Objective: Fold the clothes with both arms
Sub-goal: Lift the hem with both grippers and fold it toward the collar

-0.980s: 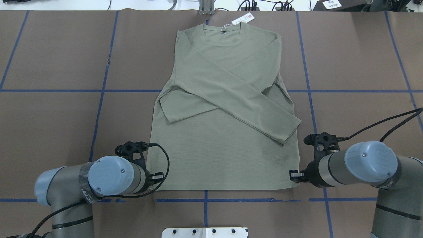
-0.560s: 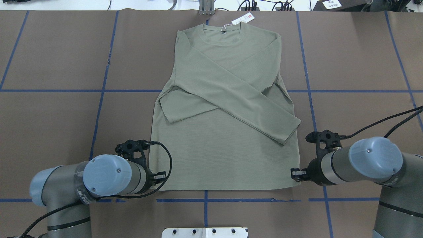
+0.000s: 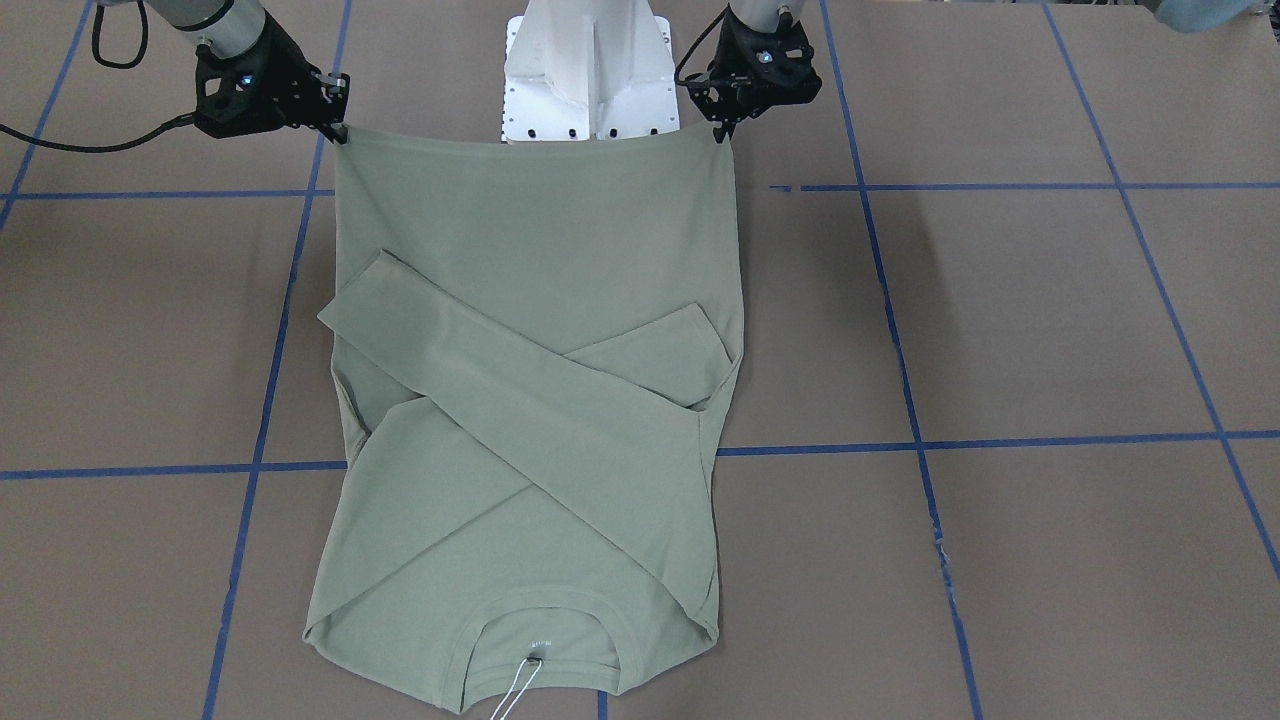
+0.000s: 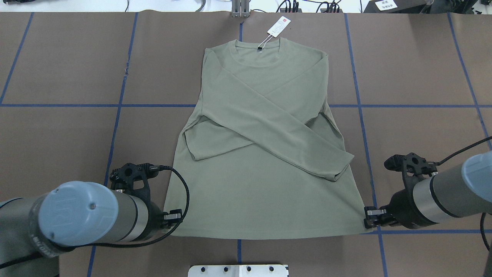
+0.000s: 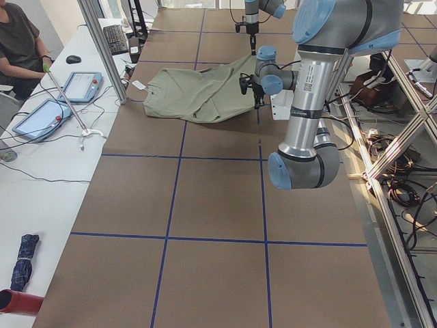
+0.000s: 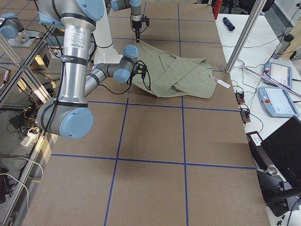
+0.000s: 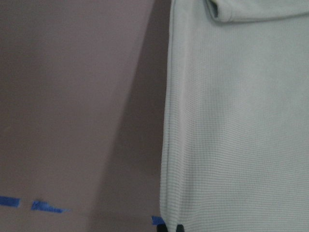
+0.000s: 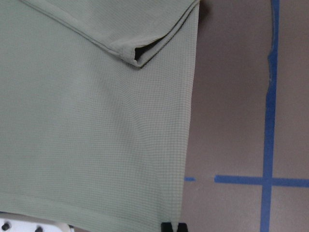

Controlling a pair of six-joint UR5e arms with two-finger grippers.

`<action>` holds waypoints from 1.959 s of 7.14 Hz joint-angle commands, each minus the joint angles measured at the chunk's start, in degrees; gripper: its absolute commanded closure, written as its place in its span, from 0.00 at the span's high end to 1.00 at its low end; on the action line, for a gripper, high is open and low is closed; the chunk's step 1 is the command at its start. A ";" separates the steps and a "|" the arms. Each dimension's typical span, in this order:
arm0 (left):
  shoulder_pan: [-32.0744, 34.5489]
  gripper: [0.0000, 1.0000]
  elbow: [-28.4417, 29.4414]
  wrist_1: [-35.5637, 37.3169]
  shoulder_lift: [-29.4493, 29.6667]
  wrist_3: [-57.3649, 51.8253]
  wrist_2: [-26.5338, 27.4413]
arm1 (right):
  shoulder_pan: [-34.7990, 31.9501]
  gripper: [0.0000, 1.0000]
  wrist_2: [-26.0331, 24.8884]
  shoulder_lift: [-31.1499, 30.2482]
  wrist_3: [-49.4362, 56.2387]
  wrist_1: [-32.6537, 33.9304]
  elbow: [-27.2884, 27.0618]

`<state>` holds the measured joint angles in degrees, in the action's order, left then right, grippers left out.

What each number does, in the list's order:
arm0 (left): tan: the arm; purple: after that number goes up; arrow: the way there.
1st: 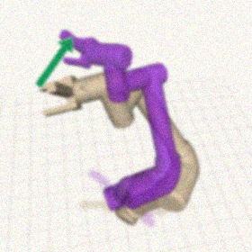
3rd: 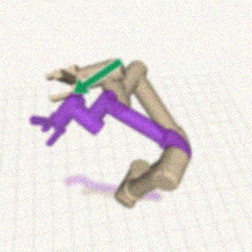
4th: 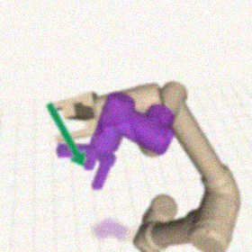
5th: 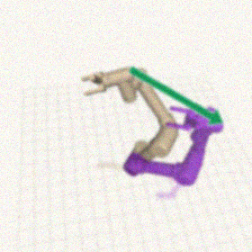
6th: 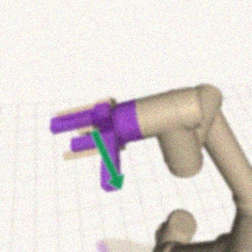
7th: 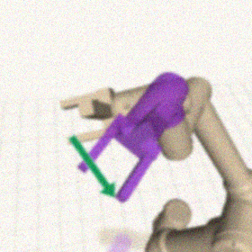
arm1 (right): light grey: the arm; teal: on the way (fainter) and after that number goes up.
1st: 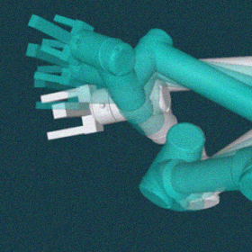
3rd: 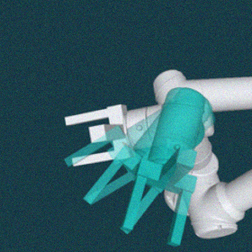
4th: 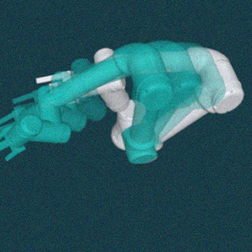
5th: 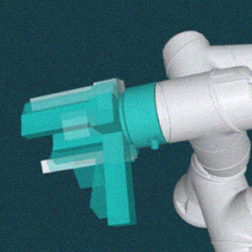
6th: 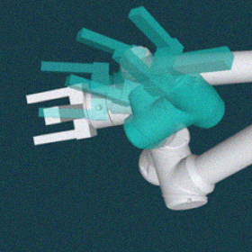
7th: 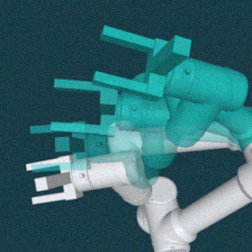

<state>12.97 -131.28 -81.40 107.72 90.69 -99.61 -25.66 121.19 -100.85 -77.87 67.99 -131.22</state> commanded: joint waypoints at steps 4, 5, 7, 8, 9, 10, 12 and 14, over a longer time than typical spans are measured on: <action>-6.65 0.00 -9.18 11.97 1.52 0.81 0.29 | -5.85 0.00 7.13 -1.31 0.61 -3.82 -0.91; -1.85 0.00 -7.26 11.53 2.49 -1.98 0.21 | -9.72 0.00 6.86 1.68 0.70 -4.35 0.94; 10.53 0.00 -4.44 11.09 4.78 -8.85 -0.32 | -17.45 0.00 5.81 7.75 1.14 -4.44 6.29; 14.68 0.00 -0.86 10.83 6.70 -12.52 -0.23 | -21.06 0.00 5.63 11.42 3.23 -4.44 9.89; 16.63 0.00 4.22 7.08 8.19 -12.73 -0.23 | -23.70 0.00 5.02 15.03 4.64 -4.44 14.02; 17.87 0.00 8.97 0.52 8.30 -12.65 -0.23 | -25.64 0.00 3.28 19.68 5.09 -4.44 18.32; 21.38 0.00 23.54 -13.37 10.31 -12.82 -0.23 | -27.07 0.00 2.29 30.74 5.10 -4.26 30.95; 24.54 0.00 33.14 -23.93 11.71 -12.82 -0.14 | -26.89 0.00 2.38 37.36 4.83 -4.18 41.79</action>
<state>35.43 -104.33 -98.85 118.32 77.90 -99.79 -52.52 123.58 -67.64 -72.88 63.78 -96.02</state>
